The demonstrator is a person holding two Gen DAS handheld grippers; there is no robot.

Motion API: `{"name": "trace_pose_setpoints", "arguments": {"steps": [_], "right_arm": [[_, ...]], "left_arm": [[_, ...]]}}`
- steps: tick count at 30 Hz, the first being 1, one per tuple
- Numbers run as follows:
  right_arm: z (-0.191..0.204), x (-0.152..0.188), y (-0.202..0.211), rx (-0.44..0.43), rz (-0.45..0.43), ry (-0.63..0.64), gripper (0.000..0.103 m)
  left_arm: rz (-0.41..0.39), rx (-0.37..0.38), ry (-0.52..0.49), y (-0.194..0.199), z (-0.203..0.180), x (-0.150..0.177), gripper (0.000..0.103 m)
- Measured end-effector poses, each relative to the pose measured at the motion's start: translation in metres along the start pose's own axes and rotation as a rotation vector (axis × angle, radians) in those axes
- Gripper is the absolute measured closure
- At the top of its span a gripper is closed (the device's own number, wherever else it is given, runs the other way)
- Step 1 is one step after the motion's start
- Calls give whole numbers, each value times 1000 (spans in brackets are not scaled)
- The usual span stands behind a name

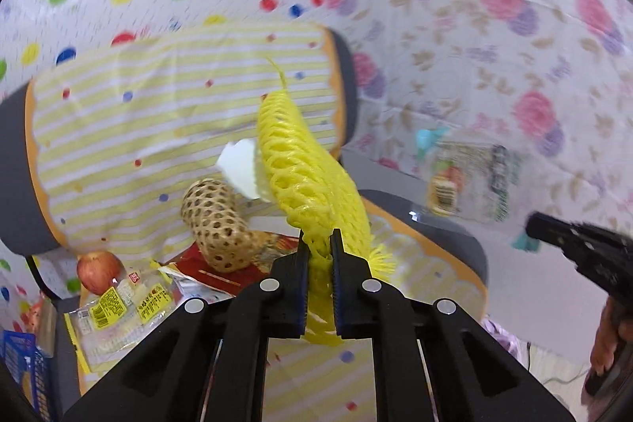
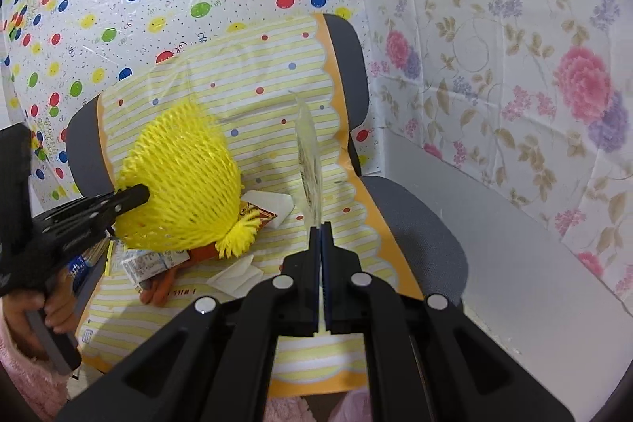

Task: Collect trash
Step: 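Carry the mango package to the pink-lined bin and open the right gripper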

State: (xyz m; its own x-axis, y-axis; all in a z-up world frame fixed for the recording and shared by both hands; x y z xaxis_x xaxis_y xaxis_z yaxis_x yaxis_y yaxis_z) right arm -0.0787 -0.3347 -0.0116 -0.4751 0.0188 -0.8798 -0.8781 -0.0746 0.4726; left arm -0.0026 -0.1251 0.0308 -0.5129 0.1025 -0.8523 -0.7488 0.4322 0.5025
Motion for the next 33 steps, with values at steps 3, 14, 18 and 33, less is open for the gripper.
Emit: {"name": "trace_pose_setpoints", "arguments": {"steps": [3,14,18,33], "right_arm": [[2,8,18,31,1,18,101],[-12,79,72,179,116,7,101],[-20,108,88,230,165,-12,101],[-63,191,61,280,401,-149,101]], "left_arm": [[-17,10,-48,16,-20,18,93],[56,155,-134,32,-84,98,93],[78,200,-156,30,-106,120,93],[199,236,-308,-15,-168,172,91]]}}
Point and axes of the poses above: each gripper's, at about its wrist camera, not at the fingertips, and y roughly against the way its jaws point, z to its left, x to its underside, the point moved 2 cm from there along -y, roughly the way its jaws point, and after that the axes turned 9 degrees about y, right-handed, at the moved point
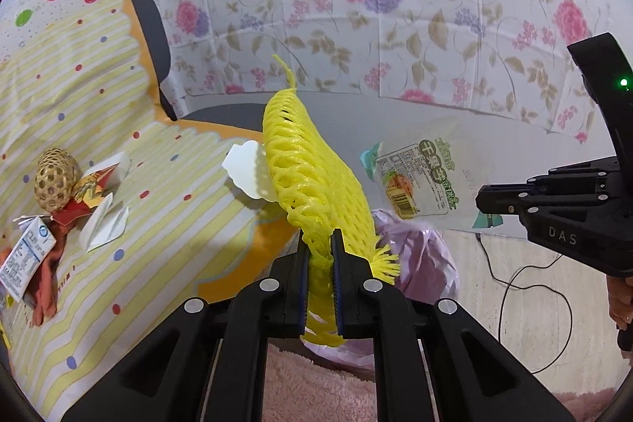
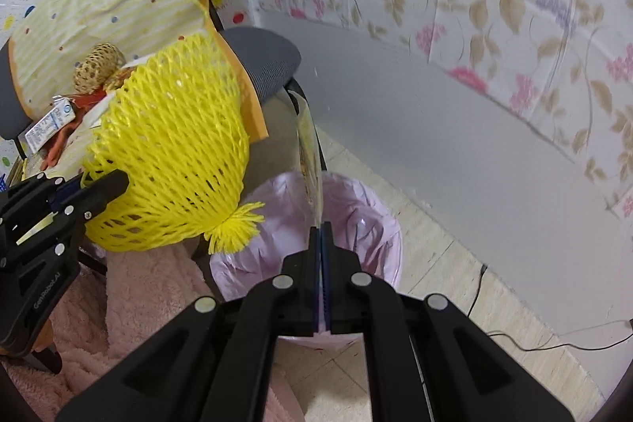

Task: Collect trash
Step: 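Carry the mango package to the pink-lined bin and open the right gripper, then move the left gripper back over the chair toward the white milk carton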

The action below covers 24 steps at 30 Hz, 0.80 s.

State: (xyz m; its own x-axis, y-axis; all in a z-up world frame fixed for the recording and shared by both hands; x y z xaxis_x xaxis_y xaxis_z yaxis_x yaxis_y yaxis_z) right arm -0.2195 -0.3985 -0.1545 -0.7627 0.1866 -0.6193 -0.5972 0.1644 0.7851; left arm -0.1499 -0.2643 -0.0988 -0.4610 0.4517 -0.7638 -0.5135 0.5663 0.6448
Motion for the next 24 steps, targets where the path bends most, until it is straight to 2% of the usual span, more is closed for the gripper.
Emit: {"name": "trace_pose_setpoints", "arguments": {"steps": [7,8,9,10,12,13,19,24], "right_arm": [[-6,-4,-39,9,58,8,101],[-5,-4,-42,7,63,7,101],[-6,-4,-46,5,69,4,100],[-6,-5,-48,1,72,-1,97],[-7,-5,-50,-5,72,-2,79],[-7,-6,-48,-3,65,2,66],[-8,-16,-33,23,14,7,65],[-7,-31,0,24,-98,1,65]], "left_arm": [[67,2,20,-34,2,-2,88],[76,-6,20,-37,2,-2,84],[81,-13,21,-40,3,-2,74],[83,-13,23,-41,3,-2,70],[81,-10,29,-40,5,-2,56],[78,-8,31,-40,6,-2,53],[33,-22,57,-21,17,-7,52],[-43,-81,105,12,43,-15,52]]}}
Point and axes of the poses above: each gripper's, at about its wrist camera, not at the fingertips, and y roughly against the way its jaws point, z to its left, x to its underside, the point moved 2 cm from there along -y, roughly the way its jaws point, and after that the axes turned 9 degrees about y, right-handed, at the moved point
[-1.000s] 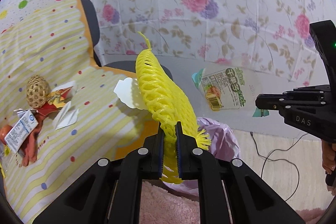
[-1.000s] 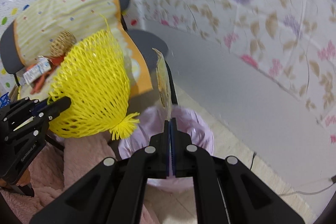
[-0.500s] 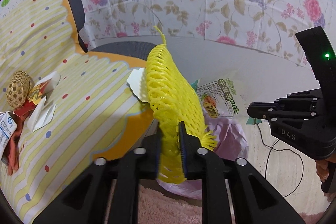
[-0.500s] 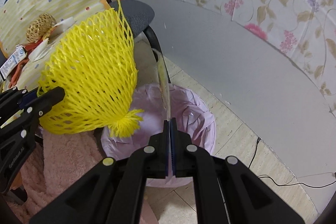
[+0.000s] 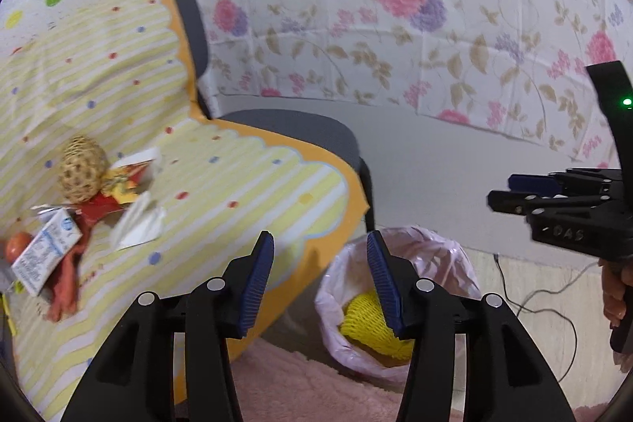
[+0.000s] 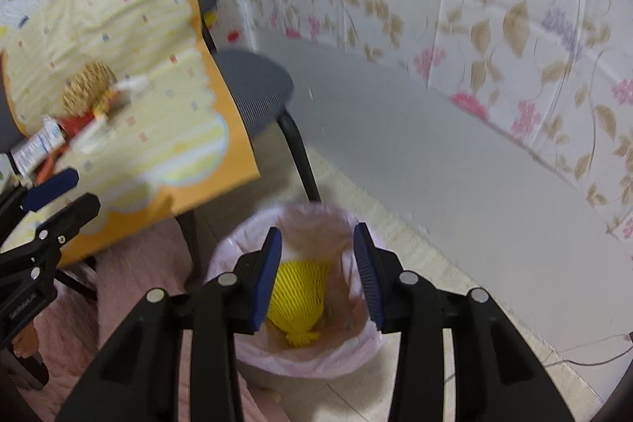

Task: Collect trash
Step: 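Move the left gripper back over the chair toward the white milk carton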

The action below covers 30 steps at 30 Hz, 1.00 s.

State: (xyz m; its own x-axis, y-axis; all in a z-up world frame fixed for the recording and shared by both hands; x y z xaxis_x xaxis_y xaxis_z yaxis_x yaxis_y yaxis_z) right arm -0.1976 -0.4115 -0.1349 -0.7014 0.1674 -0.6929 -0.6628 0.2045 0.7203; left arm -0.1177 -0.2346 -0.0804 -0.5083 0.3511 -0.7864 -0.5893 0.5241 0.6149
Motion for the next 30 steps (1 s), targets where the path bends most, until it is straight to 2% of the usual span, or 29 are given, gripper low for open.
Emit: {"name": "trace_pose_setpoints", "arguments": {"steps": [5,9,13,19,22,30], "right_arm": [[16,-23,24,-66,-103,26,65],[45,-39,29,-138,-137,84,65],[81,-51,26,-194,-148,159,65],[132,-66,15,-260,-147,269,65],[154,-74,3,-298,-132,310,65],[204,-95,-34,-370,-105,355,47]], "left_arm": [[3,-54,101,20,39,1,52],[-7,-102,165,37,66,5,52],[-23,-148,234,54,94,9,52],[-49,-259,315,76,140,16,52],[-58,-321,369,83,167,19,44],[-61,-451,466,88,220,29,40]]}}
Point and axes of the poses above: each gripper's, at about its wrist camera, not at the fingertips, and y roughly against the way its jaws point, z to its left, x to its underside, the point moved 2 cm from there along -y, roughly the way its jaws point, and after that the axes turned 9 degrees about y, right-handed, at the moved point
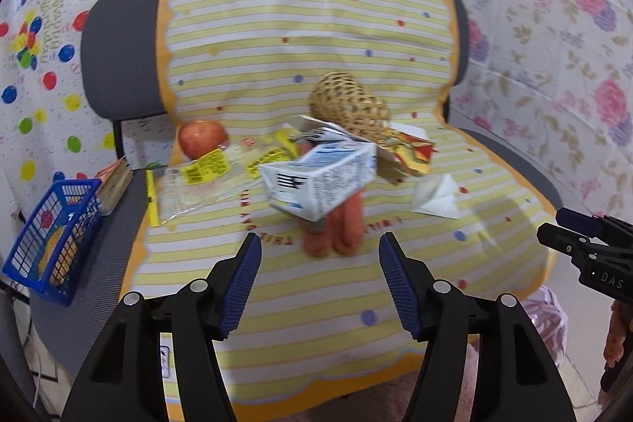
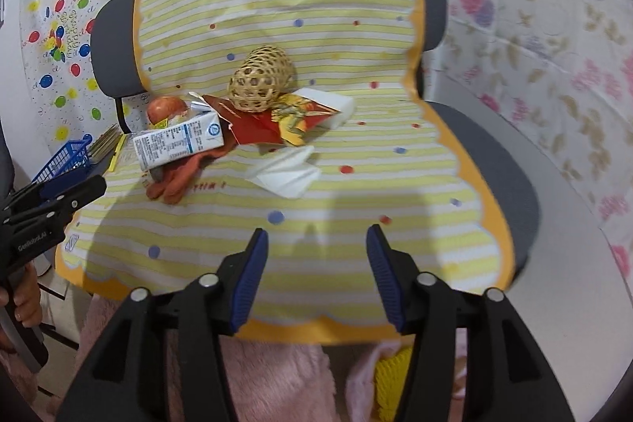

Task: Collect trash
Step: 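Move the left gripper back over the chair toward the white milk carton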

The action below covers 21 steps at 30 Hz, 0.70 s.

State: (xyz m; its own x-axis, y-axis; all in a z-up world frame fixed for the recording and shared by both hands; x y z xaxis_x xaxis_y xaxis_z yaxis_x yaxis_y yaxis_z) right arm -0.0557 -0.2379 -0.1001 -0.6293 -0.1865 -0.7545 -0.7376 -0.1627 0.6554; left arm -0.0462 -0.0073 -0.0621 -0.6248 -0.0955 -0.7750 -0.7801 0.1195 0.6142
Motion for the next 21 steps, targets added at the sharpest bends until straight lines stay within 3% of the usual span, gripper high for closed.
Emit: {"name": "trace_pose_setpoints", "arguments": {"steps": [4,16,18,21], "right_arm": [[8,-20,-31,-27,-3,-14,39],[3,-50,-108,-100,52,-158,39],[1,-51,-118,-118,66,-187,42],[-1,-50,-133,-151,97,-241,58]], "left_arm": [[5,-36,17,-14,10,-7,40],[12,-42,10,-37,13,-22,40],[16,-41,12,-38,13,-24,40],[21,-39,7,-42,14,-26,40]]}}
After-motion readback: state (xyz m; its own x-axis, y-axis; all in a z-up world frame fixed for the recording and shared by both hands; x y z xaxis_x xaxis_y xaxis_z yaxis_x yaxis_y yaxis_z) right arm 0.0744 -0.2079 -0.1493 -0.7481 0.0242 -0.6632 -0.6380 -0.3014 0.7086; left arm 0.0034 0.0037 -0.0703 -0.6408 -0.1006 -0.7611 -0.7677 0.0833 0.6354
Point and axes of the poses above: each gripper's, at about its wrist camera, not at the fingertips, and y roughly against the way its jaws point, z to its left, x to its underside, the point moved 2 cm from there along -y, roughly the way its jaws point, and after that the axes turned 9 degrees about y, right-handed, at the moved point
